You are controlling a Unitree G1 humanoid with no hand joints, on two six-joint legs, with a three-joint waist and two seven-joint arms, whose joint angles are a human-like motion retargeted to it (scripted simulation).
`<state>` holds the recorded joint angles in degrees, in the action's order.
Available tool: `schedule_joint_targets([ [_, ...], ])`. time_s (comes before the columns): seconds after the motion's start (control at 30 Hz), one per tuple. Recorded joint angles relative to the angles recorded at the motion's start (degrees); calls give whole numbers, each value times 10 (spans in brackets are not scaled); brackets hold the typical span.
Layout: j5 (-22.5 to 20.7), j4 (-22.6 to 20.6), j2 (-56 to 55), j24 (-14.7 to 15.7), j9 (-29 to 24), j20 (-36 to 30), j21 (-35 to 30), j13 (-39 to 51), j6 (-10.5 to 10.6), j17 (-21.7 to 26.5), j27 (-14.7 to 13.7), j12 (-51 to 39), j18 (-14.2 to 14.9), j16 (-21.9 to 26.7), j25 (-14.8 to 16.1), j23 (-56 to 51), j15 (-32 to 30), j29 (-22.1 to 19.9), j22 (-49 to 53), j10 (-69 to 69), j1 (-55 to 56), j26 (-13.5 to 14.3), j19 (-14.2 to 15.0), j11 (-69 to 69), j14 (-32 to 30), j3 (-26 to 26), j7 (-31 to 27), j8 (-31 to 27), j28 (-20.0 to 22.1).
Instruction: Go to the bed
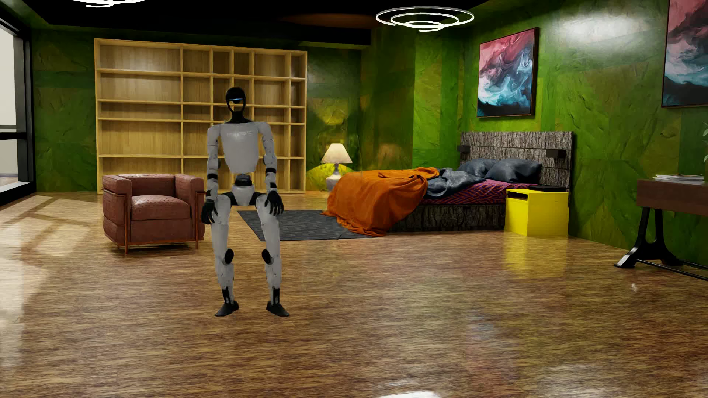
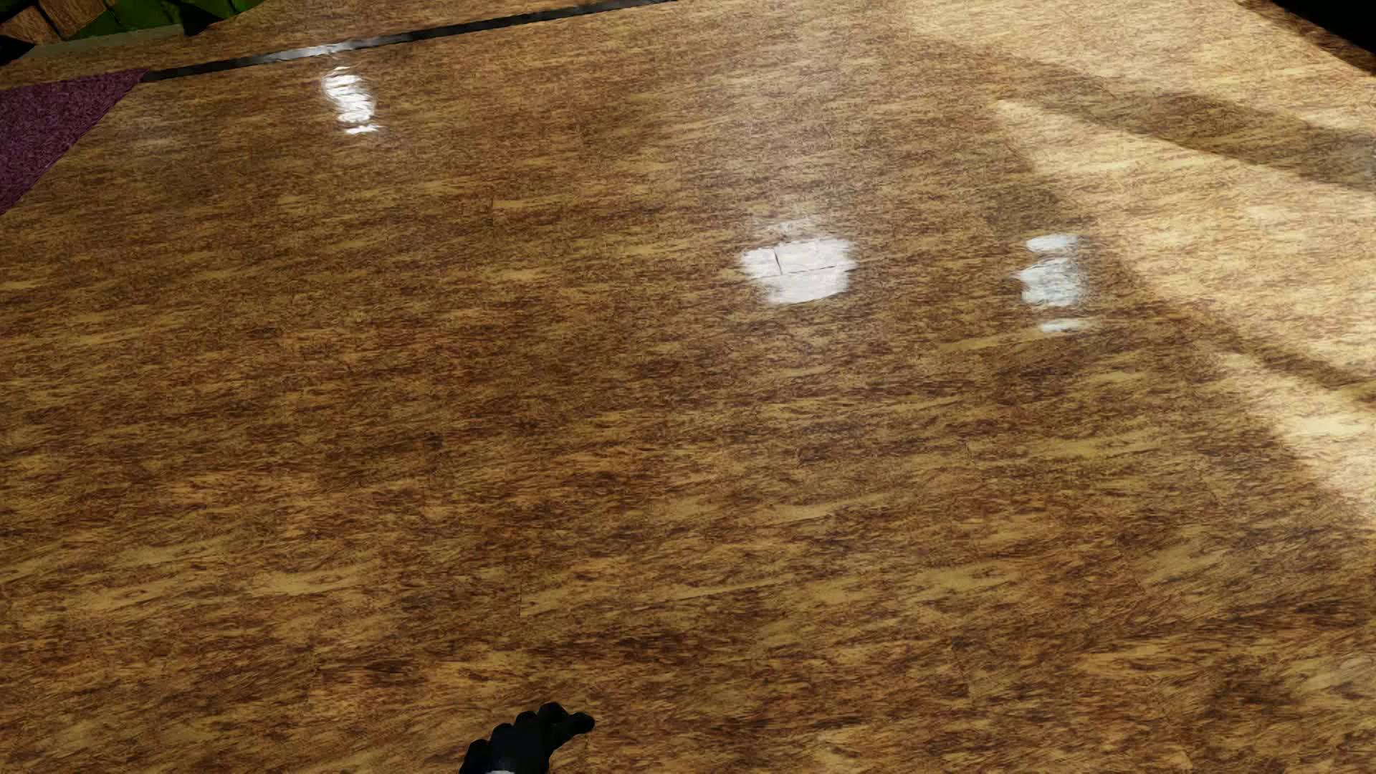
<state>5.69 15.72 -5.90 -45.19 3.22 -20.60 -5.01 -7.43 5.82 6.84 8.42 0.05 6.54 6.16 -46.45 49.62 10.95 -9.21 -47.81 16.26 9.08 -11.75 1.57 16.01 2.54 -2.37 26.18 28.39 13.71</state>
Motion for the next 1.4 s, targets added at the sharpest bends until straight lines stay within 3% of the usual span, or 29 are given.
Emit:
schedule_joint_targets([
  [0.1,20,-30,27,2,2,10,5,1,-10,0,12,10,-4,-4,3,6,-4,4,-10,-27,-13,2,13,-7,-6,-8,-34,37,2],
  [0.27,49,-67,66,-3,5,34,-10,14,-26,-6,4,21,-17,-7,5,-9,-8,4,-42,-23,-8,-9,37,-15,5,-17,-91,98,3],
  [0.5,89,-122,102,-7,11,66,-42,39,-47,-3,-3,32,-37,-13,3,-12,-13,13,-50,-22,4,-2,67,-16,12,-24,-161,179,6],
  [0.77,140,-172,121,-16,16,84,-58,56,-64,-8,-10,48,-59,-26,-6,-8,-16,20,-42,-12,10,-1,96,11,22,-28,-199,225,3],
  [0.93,205,-209,105,-21,11,84,-54,50,-76,-3,-9,45,-69,-33,-10,-5,0,19,-34,12,23,7,106,99,31,-24,-217,228,1],
  [1.0,237,-228,81,-20,6,84,-51,48,-85,2,-10,40,-72,-34,-5,-7,3,10,-27,27,31,11,100,158,35,-19,-226,190,0],
  [1.07,237,-246,35,-18,-1,86,-46,40,-95,5,-15,39,-72,-30,1,-12,1,-9,-23,41,36,19,84,211,36,-8,-245,65,1],
  [1.1,214,-253,9,-17,-4,88,-44,37,-98,1,-15,35,-71,-28,4,-15,0,-21,-26,48,39,21,82,231,36,-2,-259,-29,1],
  [1.17,126,-263,-31,-18,-9,89,-35,28,-103,-1,-21,25,-65,-24,13,-22,4,-44,-30,65,52,25,102,268,35,9,-293,-238,-3],
  [1.2,58,-265,-37,-19,-10,87,-29,20,-103,-2,-23,17,-61,-23,16,-30,13,-53,-32,74,62,25,125,286,33,12,-312,-349,-5],
  [1.27,-56,-266,-22,-22,-12,80,-19,13,-98,-4,-29,6,-49,-16,23,-36,27,-70,-31,92,89,31,126,298,27,11,-354,-495,-8],
  [1.33,-103,-273,-4,-24,-17,70,-10,3,-89,-7,-33,-10,-33,-9,28,-42,42,-83,-30,111,119,34,128,278,16,11,-412,-549,-11],
  [1.37,-107,-280,0,-24,-20,65,-6,-1,-84,-9,-36,-19,-24,-6,30,-45,57,-88,-29,120,134,36,124,258,9,11,-444,-545,-13],
  [1.4,-104,-288,3,-22,-24,62,-5,-3,-80,-10,-38,-27,-14,-4,31,-46,73,-91,-26,126,149,37,79,233,0,10,-475,-505,-14],
])
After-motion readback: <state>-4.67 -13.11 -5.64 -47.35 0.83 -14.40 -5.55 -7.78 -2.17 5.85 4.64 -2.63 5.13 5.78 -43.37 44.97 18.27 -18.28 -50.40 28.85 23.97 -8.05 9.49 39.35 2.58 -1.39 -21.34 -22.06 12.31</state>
